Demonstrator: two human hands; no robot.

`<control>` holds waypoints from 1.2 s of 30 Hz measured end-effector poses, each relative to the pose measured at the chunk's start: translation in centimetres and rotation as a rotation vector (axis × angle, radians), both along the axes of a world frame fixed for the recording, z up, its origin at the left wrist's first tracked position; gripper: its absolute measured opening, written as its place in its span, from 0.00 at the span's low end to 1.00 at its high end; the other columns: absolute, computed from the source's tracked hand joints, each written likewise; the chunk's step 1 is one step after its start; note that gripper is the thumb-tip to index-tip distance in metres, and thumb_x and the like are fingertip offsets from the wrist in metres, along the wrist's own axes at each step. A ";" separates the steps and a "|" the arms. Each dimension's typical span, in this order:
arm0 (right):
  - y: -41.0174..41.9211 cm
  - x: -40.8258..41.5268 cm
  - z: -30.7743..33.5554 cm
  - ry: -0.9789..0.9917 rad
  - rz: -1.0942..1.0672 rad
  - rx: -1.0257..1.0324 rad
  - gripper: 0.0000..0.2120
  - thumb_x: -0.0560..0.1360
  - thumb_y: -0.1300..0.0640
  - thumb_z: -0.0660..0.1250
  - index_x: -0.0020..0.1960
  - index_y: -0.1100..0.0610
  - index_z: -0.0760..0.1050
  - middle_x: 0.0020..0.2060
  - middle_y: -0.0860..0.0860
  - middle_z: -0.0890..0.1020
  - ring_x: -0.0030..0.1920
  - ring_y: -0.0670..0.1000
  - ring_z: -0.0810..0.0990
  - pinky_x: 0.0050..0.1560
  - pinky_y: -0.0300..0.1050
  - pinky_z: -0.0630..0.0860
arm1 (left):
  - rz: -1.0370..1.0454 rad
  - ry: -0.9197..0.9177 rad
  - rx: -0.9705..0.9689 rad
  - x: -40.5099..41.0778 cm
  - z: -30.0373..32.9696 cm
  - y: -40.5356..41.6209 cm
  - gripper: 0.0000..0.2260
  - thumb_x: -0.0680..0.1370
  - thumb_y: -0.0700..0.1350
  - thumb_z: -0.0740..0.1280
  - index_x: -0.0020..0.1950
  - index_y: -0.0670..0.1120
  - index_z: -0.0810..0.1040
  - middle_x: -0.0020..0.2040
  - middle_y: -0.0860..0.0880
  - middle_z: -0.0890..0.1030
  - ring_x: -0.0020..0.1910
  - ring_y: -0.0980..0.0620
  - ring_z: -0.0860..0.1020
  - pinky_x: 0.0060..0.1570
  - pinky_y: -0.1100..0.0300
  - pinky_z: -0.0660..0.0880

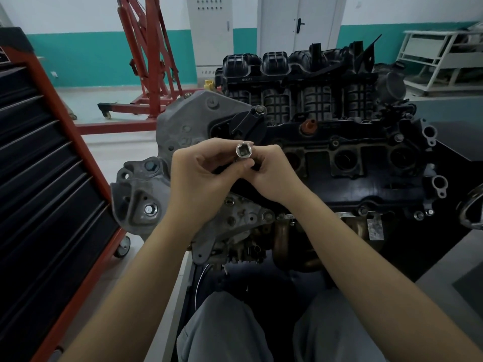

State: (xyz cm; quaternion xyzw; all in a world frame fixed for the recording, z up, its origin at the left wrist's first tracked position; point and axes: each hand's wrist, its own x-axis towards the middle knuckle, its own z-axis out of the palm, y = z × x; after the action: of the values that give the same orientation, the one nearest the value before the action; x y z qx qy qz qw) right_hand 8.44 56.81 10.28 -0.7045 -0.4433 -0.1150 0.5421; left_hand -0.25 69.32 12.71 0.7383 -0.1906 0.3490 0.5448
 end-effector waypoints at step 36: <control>-0.1 0.2 0.1 0.069 0.031 0.021 0.14 0.74 0.67 0.68 0.53 0.50 0.78 0.46 0.41 0.82 0.51 0.42 0.82 0.53 0.38 0.76 | -0.040 0.062 -0.019 -0.2 0.6 0.0 0.15 0.73 0.30 0.71 0.57 0.42 0.80 0.49 0.47 0.84 0.51 0.53 0.83 0.55 0.59 0.78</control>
State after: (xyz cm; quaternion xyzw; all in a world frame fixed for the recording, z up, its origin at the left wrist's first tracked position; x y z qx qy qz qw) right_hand 8.61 56.69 10.34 -0.6954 -0.4340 -0.0870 0.5662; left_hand -0.48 69.34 13.35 0.7396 -0.1851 0.3166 0.5644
